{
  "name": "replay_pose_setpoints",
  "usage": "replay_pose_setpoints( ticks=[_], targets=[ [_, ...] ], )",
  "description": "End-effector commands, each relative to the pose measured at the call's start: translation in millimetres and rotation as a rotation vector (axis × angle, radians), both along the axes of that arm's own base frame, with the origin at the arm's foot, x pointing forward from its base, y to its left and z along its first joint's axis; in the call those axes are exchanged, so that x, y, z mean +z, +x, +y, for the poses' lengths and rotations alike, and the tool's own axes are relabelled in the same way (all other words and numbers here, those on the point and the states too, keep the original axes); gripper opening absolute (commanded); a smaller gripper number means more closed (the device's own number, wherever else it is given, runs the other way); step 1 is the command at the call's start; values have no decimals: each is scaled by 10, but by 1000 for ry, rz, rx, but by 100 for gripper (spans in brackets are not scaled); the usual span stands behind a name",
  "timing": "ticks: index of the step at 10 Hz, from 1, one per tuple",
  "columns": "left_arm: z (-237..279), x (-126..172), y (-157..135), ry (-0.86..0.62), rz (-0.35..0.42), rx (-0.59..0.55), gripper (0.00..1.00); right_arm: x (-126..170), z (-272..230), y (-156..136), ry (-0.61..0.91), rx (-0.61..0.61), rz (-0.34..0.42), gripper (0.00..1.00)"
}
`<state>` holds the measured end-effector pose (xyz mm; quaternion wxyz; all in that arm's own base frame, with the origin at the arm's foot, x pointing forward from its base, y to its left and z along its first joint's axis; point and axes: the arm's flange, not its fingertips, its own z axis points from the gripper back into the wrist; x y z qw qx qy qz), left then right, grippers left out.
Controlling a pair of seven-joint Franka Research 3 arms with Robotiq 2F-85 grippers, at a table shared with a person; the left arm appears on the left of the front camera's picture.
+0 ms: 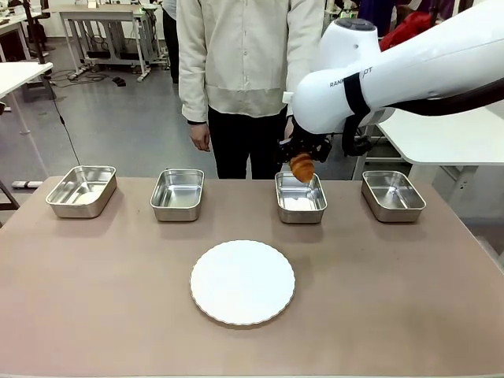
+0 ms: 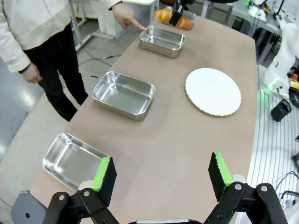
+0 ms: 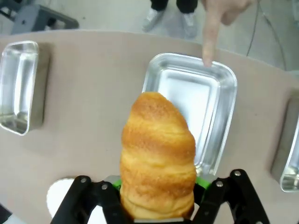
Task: Place the bread in the container.
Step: Place the Butter Roll into the Airtight Container indicated by the human.
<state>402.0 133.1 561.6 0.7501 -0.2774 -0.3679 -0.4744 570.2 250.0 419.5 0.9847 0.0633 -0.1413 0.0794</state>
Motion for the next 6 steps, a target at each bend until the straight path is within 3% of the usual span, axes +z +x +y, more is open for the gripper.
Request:
replay_pose_setpoints(
  ticks=[1, 2, 3, 4, 6],
  targets=[
    [-8, 4, -24, 8, 8, -4, 100, -112, -6, 108, 5, -70, 27, 22],
    [-8, 4, -24, 8, 8, -4, 100, -224, -51, 135, 9, -86, 40, 22],
    [-8, 4, -24, 8, 8, -4, 100, -221, -60, 65, -5, -98, 6, 22],
    [-8, 4, -24, 8, 8, -4, 100, -234, -103, 88, -3, -42, 38, 22],
    [-8, 4, -24, 8, 8, -4, 100, -290, -109, 102, -1, -54, 43, 22]
  ],
)
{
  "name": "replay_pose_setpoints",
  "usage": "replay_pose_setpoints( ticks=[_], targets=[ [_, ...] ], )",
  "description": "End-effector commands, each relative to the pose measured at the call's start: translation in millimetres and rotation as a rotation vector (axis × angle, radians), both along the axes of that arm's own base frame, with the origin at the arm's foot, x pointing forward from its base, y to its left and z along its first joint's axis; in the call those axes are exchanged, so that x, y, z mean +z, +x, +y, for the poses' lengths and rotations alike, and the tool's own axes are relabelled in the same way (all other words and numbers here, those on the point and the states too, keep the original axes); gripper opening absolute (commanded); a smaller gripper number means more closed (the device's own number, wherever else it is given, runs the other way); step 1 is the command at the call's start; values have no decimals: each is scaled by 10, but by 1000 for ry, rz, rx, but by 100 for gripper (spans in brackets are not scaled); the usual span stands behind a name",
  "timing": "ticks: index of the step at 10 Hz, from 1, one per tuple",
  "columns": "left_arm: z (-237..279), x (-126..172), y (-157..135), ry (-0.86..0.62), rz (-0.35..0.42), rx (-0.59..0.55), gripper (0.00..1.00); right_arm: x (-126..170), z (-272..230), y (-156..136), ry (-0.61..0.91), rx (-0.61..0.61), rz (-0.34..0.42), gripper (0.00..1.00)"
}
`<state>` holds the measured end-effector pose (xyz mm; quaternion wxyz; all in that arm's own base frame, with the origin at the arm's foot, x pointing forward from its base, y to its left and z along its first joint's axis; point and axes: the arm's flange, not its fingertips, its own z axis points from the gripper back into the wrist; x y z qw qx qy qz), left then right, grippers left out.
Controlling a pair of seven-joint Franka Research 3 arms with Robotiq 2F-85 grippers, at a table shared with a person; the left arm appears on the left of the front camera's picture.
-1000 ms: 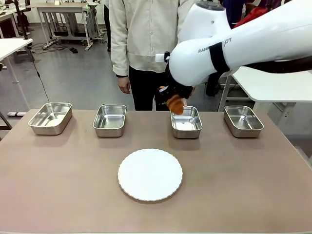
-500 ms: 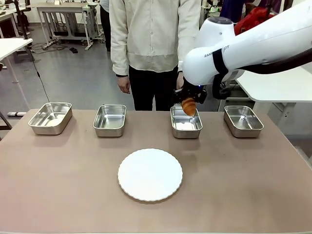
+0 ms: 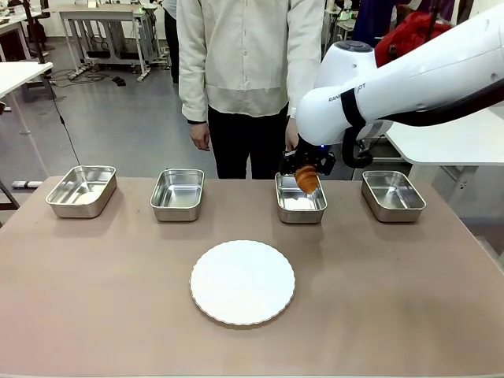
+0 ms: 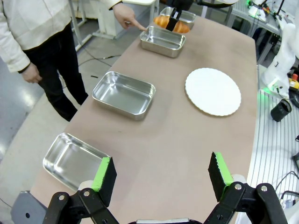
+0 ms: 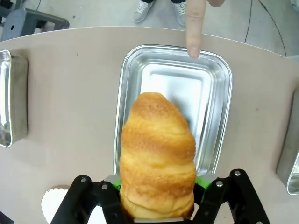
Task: Place the bread in the container.
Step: Place the Butter Roll into the Airtight Container indicated by the human.
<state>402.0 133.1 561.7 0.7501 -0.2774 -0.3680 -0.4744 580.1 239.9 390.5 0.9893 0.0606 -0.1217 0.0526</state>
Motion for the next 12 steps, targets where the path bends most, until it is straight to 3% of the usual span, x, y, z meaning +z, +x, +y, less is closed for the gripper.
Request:
replay_pose_setpoints(
  ticks=[1, 5, 6, 7, 8, 9, 10, 12],
  targets=[
    [-8, 3, -23, 9, 8, -4, 100, -114, 10, 141, 11, -14, 28, 22],
    [-8, 3, -23, 9, 8, -4, 100, -292, 74, 288, 22, -53, 62, 22],
    [-8, 3, -23, 9, 8, -4, 100, -321, 65, 286, -23, -47, 55, 79],
    [-8, 3, -23, 9, 8, -4, 100, -318, 76, 281, -29, -50, 49, 80],
    [-8, 3, -23, 9, 8, -4, 100, -301, 94, 273, -34, -51, 42, 100],
    [-8, 3, -23, 9, 8, -4, 100, -285, 102, 273, -38, -51, 41, 81],
    [-8, 3, -23, 9, 8, -4, 100, -273, 111, 277, -38, -52, 40, 100],
    [-8, 3, -23, 9, 8, -4, 100, -251, 108, 261, -47, -58, 40, 100]
  ],
)
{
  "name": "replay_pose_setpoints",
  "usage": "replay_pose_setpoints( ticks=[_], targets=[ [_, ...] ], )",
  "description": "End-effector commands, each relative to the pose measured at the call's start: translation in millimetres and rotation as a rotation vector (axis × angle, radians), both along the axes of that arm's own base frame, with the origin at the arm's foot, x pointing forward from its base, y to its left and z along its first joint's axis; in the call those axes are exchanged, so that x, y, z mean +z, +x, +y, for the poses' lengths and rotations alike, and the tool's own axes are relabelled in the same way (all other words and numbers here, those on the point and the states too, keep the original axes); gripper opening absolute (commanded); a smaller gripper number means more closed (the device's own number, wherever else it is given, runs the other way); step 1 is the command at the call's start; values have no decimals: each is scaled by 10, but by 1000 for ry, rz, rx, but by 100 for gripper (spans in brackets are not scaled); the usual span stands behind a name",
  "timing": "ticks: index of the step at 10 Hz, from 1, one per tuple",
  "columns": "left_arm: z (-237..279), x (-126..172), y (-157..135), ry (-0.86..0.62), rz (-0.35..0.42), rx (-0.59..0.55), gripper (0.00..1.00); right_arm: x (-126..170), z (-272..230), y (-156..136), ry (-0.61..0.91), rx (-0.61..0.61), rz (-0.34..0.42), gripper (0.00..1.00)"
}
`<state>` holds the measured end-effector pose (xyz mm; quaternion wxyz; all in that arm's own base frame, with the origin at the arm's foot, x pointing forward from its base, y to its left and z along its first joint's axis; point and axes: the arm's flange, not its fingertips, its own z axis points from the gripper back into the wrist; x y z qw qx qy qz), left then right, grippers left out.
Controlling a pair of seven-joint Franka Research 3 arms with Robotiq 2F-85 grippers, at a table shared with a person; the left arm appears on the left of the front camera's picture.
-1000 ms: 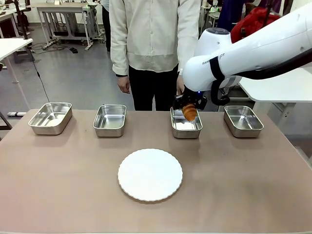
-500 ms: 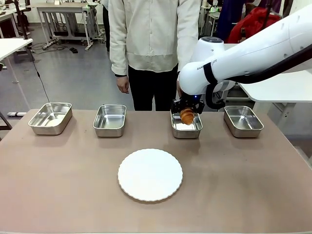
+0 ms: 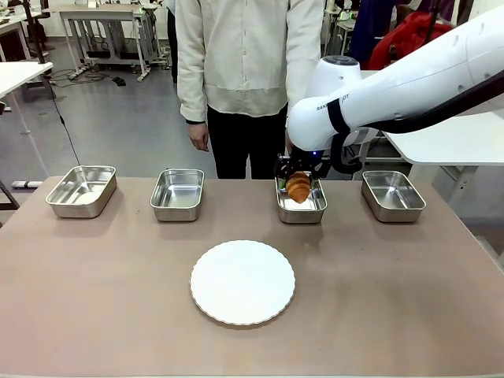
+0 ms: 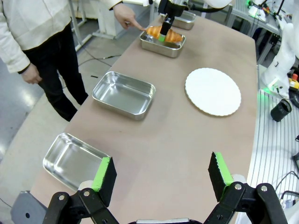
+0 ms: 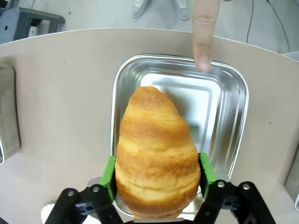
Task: Place the bread in the container.
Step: Place the Butter Roll into the Airtight Container indicated by the human.
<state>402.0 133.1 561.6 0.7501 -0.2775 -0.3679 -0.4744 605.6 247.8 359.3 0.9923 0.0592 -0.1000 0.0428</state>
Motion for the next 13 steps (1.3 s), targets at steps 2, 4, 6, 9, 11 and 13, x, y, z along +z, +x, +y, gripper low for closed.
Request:
replay_pose_setpoints(
  ticks=[2, 4, 6, 9, 11, 13],
  targets=[
    [-8, 4, -24, 9, 8, -4, 100, 105, 22, -2, -65, -49, -14, 100],
    [-8, 4, -24, 9, 8, -4, 100, 152, 16, -31, -94, -66, -32, 100],
    [-8, 4, -24, 9, 8, -4, 100, 132, 22, -65, -167, -147, -1, 100],
    [-8, 4, -24, 9, 8, -4, 100, 114, -33, -14, -57, -34, -23, 100],
    [-8, 4, -24, 9, 8, -4, 100, 114, -33, -14, -57, -34, -23, 100],
    [-8, 4, -24, 9, 8, -4, 100, 114, -33, -14, -57, -34, -23, 100]
  ],
)
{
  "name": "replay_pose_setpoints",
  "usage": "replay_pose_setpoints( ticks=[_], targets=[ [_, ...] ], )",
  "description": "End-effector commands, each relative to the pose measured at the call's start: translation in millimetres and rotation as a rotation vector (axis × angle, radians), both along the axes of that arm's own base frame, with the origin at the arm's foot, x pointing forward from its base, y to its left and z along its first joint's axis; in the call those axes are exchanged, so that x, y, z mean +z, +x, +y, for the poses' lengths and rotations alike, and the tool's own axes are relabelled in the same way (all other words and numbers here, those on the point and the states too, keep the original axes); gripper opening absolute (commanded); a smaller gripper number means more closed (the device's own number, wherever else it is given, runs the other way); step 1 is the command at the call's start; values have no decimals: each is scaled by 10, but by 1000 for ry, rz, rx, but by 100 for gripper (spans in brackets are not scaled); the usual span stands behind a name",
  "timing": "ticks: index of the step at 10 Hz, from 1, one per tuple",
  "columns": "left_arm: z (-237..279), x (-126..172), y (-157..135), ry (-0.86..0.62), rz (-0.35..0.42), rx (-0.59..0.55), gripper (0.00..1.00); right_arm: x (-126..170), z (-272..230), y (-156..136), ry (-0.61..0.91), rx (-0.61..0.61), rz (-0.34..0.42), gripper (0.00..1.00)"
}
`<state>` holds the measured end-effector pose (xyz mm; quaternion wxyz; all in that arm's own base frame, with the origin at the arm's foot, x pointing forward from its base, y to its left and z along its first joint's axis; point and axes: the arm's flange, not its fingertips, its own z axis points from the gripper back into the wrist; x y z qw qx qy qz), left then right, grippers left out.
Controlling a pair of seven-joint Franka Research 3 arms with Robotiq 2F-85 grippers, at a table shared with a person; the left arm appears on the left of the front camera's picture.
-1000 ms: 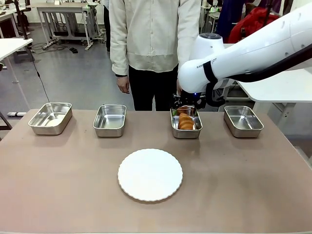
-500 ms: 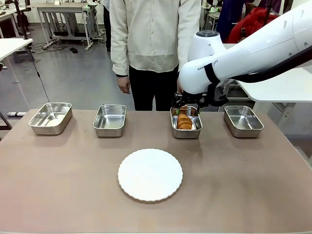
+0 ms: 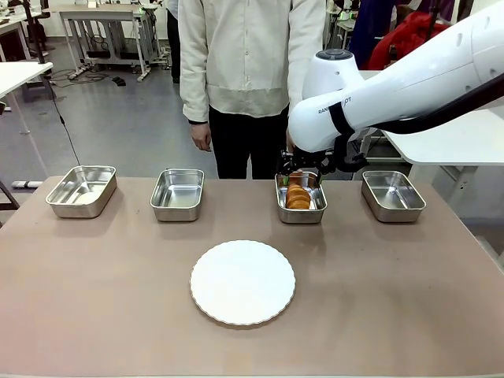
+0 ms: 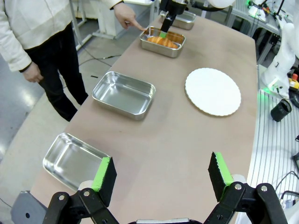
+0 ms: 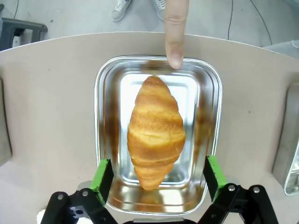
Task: Place the bread in the container.
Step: Place the Butter Roll into the Airtight Container indicated by the human.
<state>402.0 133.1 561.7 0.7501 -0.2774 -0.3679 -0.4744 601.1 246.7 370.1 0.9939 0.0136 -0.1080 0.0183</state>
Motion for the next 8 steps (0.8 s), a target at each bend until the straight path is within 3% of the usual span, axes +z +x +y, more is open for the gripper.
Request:
replay_pose_setpoints(
  ticks=[1, 2, 4, 8],
  targets=[
    [-8, 3, -23, 9, 8, -4, 100, 6, -22, 30, 27, 26, -7, 100],
    [-8, 3, -23, 9, 8, -4, 100, 0, 0, 0, 0, 0, 0, 100],
    [-8, 3, -23, 9, 8, -4, 100, 364, -99, -429, -45, -51, -124, 100],
    [-8, 3, -23, 9, 8, -4, 100, 749, -390, -1546, -19, -79, -244, 100]
  ],
)
